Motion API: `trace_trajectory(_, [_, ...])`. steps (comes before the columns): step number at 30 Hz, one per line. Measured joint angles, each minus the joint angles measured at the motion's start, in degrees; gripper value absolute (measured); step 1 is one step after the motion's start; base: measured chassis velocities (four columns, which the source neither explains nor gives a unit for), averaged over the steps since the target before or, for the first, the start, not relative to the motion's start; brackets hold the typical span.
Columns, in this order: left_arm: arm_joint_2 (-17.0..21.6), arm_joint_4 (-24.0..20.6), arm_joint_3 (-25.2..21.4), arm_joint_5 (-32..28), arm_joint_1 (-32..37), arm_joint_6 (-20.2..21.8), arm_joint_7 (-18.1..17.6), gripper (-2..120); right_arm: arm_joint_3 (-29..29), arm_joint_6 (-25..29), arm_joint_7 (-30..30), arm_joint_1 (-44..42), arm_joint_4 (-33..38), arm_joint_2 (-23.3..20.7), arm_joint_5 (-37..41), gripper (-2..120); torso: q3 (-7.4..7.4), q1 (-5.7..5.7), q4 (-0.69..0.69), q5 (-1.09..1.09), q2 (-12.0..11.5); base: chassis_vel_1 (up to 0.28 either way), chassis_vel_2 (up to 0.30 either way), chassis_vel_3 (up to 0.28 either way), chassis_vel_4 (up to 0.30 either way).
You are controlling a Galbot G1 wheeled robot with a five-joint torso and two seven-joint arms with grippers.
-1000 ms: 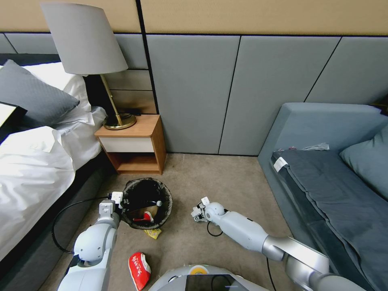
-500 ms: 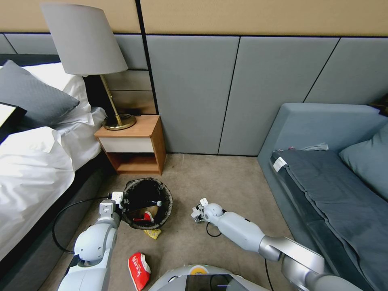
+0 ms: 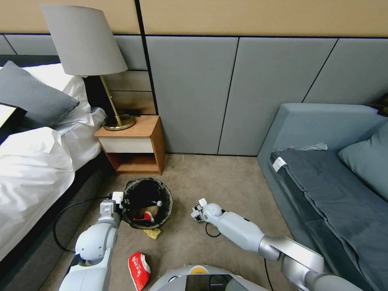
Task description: Pick up the trash bin, then pick up the garbage from the floor and place it into the trash bin.
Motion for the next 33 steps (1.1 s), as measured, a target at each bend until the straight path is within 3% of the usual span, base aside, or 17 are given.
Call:
trace_trajectory(8, [0.01, 0.12, 0.05, 0.12, -0.08, 0.0, 0.0, 0, 0.09, 0.01, -0.11, -0.1, 0.0, 0.09, -0.5, 53, 0.0, 0.0, -0.01, 0.0, -0.01, 0.0, 0.0, 0.0, 0.0])
trace_trajectory(12, [0.19, 0.02, -0.03, 0.18, -0.21, 0.0, 0.01, 0, -1.22, 0.16, 1.56, 0.13, 2.03, -1.17, 0.95, 52, 0.06, 0.03, 0.06, 0.09, -0.05, 0.0, 0.0, 0.0, 0.0])
trace_trajectory(14, [0.23, -0.01, -0.09, 0.22, -0.28, 0.0, -0.01, 0, -2.16, 0.14, 3.02, 0.79, 3.96, -2.41, 2.56, 44, 0.07, 0.06, 0.01, 0.0, -0.06, 0.0, 0.0, 0.0, 0.0])
trace_trajectory(16, [0.23, -0.01, -0.09, 0.22, -0.29, 0.0, 0.0, 0, -2.23, 0.14, 3.09, 0.87, 4.13, -2.52, 2.71, 44, 0.07, 0.06, 0.0, -0.01, -0.06, 0.0, 0.0, 0.0, 0.0])
trace_trajectory(17, [0.09, -0.02, -0.04, 0.24, -0.31, 0.0, 0.01, 0, -2.83, 0.14, 3.51, 1.45, 5.36, -2.84, 3.76, 34, 0.05, 0.05, -0.01, 0.02, -0.06, 0.0, 0.0, 0.0, 0.0])
trace_trajectory(27, [0.01, 0.0, -0.05, 0.43, -0.26, 0.0, 0.02, 0, -3.06, 0.11, 3.62, 1.74, 5.21, -2.53, 4.16, 0, 0.02, 0.02, 0.0, 0.0, -0.05, 0.0, 0.0, 0.0, 0.0])
trace_trajectory(33, [-0.07, 0.23, 0.08, 0.44, -0.4, 0.0, 0.04, 0, -2.93, 0.09, 3.42, 1.83, 4.8, -2.45, 4.21, 0, 0.02, 0.02, 0.0, 0.0, -0.05, 0.0, 0.0, 0.0, 0.0])
